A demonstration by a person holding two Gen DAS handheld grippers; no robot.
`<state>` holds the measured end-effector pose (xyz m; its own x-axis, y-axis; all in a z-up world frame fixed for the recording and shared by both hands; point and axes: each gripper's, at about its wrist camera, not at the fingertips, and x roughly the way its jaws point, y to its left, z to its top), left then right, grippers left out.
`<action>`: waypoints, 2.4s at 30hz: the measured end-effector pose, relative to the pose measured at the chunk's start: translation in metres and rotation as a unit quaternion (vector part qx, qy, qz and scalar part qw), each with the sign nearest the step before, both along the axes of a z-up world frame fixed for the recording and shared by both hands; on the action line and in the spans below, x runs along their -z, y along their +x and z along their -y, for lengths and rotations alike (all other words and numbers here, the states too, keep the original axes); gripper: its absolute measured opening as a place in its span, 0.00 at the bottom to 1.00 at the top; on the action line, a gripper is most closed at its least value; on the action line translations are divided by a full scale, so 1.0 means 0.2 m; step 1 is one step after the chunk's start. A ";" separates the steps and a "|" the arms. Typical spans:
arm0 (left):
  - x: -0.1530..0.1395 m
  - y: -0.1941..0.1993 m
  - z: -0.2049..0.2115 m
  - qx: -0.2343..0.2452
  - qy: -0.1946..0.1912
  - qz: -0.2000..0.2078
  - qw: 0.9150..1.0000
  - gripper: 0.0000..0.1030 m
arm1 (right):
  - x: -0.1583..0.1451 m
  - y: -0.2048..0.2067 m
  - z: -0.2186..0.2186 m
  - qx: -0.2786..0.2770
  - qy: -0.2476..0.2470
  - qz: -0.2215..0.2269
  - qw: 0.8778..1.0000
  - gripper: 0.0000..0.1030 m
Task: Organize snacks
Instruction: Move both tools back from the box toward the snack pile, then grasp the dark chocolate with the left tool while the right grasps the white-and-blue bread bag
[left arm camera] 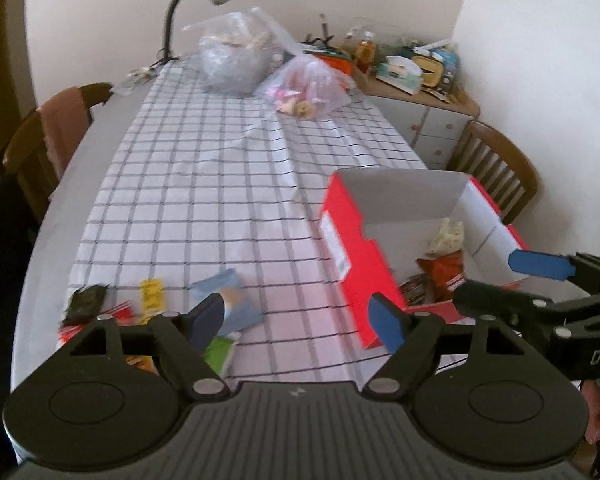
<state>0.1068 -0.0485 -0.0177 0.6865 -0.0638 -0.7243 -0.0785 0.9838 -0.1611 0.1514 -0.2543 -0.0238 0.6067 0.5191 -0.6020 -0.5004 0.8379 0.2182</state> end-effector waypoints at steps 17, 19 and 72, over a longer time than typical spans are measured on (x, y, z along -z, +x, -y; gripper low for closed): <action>0.29 -0.25 -0.58 -0.098 -0.004 -0.079 0.992 0.78 | 0.31 -0.15 -0.43 -0.004 -0.037 -0.088 0.995 1.00; 0.33 -0.26 -0.63 -0.104 -0.003 -0.087 0.991 0.78 | 0.34 -0.14 -0.46 0.002 -0.043 -0.101 0.994 0.99; 0.74 -0.24 -0.71 -0.072 0.060 -0.173 0.980 0.67 | 0.73 -0.19 -0.80 -0.005 -0.179 -0.114 0.977 0.53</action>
<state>0.0583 0.0935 -0.1650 0.3942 0.1160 -0.9117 -0.2476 0.9687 0.0161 0.1131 -0.0940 -0.1700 0.4313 0.2556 -0.8653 -0.4813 0.8763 0.0190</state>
